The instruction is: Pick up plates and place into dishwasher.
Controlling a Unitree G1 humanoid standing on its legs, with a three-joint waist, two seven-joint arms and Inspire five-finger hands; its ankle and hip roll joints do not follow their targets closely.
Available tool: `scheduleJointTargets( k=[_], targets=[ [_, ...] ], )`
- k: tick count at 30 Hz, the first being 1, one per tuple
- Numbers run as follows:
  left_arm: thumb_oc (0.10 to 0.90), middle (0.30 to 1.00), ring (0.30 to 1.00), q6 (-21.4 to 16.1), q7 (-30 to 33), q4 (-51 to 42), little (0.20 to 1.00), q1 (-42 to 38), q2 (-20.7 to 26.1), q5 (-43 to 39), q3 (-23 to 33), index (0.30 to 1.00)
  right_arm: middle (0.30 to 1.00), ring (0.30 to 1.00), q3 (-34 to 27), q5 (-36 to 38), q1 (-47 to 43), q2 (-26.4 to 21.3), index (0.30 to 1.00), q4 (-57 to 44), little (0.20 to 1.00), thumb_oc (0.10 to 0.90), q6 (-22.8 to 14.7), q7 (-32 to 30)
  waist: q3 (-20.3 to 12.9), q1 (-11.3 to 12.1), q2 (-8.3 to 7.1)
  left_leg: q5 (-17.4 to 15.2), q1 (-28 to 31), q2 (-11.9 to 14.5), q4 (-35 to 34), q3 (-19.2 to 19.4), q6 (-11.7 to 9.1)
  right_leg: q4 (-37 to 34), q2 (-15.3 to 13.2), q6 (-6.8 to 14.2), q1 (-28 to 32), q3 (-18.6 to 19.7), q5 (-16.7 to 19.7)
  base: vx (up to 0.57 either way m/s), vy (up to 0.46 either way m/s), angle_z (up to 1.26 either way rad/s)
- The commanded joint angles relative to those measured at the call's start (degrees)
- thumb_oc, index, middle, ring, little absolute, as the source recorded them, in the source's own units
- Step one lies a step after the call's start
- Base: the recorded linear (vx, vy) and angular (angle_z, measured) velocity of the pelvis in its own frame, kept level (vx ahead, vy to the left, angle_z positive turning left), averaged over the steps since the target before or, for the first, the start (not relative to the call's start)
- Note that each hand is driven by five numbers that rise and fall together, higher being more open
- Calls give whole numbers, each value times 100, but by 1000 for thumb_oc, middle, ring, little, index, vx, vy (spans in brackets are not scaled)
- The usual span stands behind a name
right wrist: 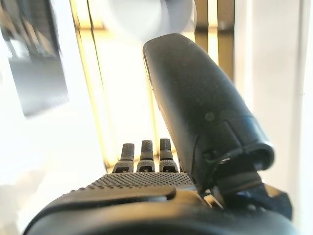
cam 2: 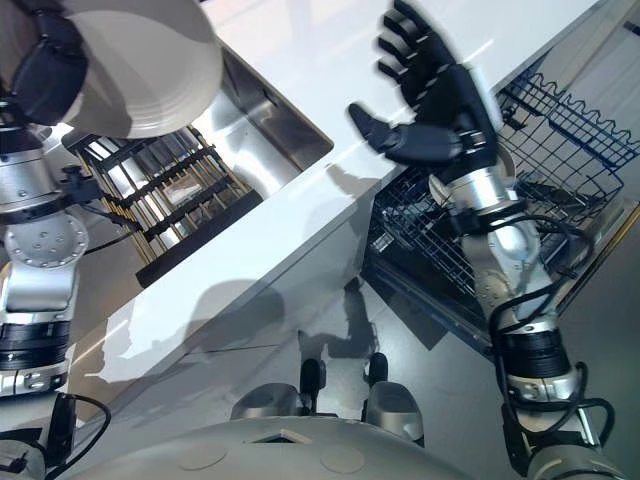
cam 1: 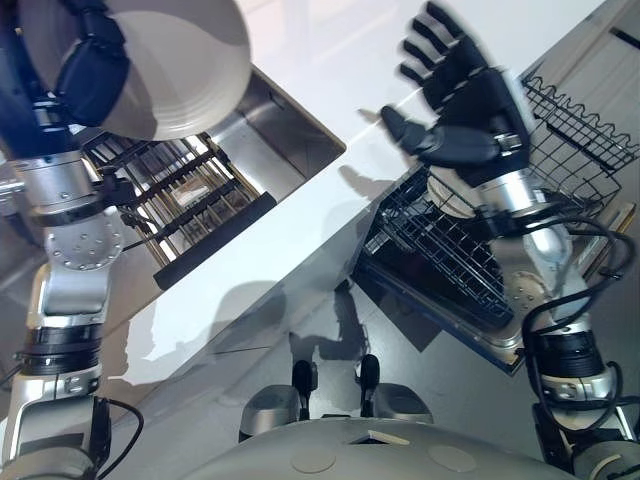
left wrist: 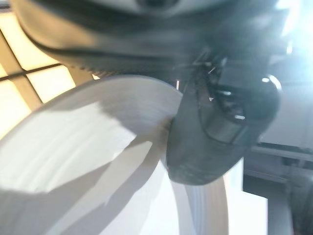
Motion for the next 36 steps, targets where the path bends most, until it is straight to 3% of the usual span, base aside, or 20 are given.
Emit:
scheduleJointTargets(
  k=[1, 5, 11, 18, 19, 20, 29, 33, 34, 35, 36],
  targets=[
    [100, 300, 300, -254, 314, -108, 200, -818, 2, 262, -644, 300, 900, 900, 161, 276, -671, 360, 900, -400, 900, 800, -634, 68, -980, -44, 18, -218, -397, -212, 90, -94, -10, 1147, 325, 11, -260, -210, -1136, 15, -30, 9],
    [100, 300, 300, -183, 215, -20, 200, -916, -274, 225, -1095, 300, 900, 900, 421, 401, -756, 620, 900, -374, 900, 800, -782, 28, -990, -74, 28, -238, -356, -204, 96, -68, -10, 1126, 347, 26, -228, -180, -1122, 4, -7, 1],
    [100, 300, 300, -127, -48, 43, 200, -888, -589, 167, -1519, 300, 900, 900, 723, 581, -795, 969, 900, -248, 900, 800, -691, -235, -997, -97, 42, -258, -322, -192, 110, -1, -2, 1092, 376, 34, -202, -148, -1100, 11, -16, -3],
    [100, 300, 300, -128, -426, 91, 200, -821, -758, 68, -1872, 300, 900, 900, 910, 609, -745, 1091, 900, 1, 900, 800, -677, -409, -962, -98, 45, -300, -244, -202, 105, -3, 15, 1115, 393, 28, -131, -159, -1175, 22, -7, -1],
    [100, 300, 300, -170, -458, 123, 200, -827, -765, 18, -1914, 300, 825, 825, 932, 613, -737, 1101, 825, 48, 812, 712, -653, -442, -952, -100, 46, -299, -239, -205, 108, -7, 19, 1121, 394, 26, -128, -163, -1178, 0, 0, 0],
    [100, 300, 300, -201, -475, 131, 200, -819, -772, 2, -1940, 300, 300, 300, 940, 632, -724, 1106, 300, 89, 200, 100, -609, -464, -944, -101, 47, -300, -238, -207, 111, -11, 22, 1124, 395, 23, -126, -164, -1179, 0, 0, 0],
    [100, 300, 300, -716, -879, -90, 200, -643, -928, -413, -2087, 300, 300, 300, 967, 616, -430, 1128, 300, 366, 200, 100, -569, -698, -903, -109, 57, -278, -216, -186, 76, -21, 11, 1061, 410, 11, -88, -207, -1153, 0, 0, 0],
    [116, 314, 314, -616, -1342, -116, 216, -631, -1020, -1111, -2148, 314, 300, 300, 929, 572, -408, 1171, 300, 407, 200, 100, -796, -875, -877, -118, 63, -274, -210, -180, 74, -26, 11, 1052, 412, 6, -78, -214, -1147, 0, 0, 0],
    [366, 528, 528, -487, -1559, -83, 466, -590, -1064, -1457, -2142, 528, 300, 300, 899, 482, -425, 1172, 300, 408, 200, 100, -923, -962, -861, -121, 67, -277, -202, -175, 74, -25, 12, 1051, 411, 3, -74, -212, -1149, 0, 0, 0],
    [800, 900, 900, -301, -1796, -35, 900, -553, -1084, -1867, -2127, 900, 300, 300, 841, 373, -431, 1155, 300, 417, 200, 100, -1087, -1042, -850, -123, 69, -281, -197, -174, 72, -27, 12, 1041, 411, 4, -67, -209, -1144, 0, 0, 0],
    [800, 900, 900, -176, -1936, 8, 900, -490, -1109, -2142, -2095, 900, 300, 300, 776, 310, -437, 1127, 300, 411, 200, 100, -1214, -1116, -842, -123, 70, -283, -187, -171, 71, -26, 11, 1036, 411, 9, -62, -210, -1139, 0, 0, 0]
  ],
)
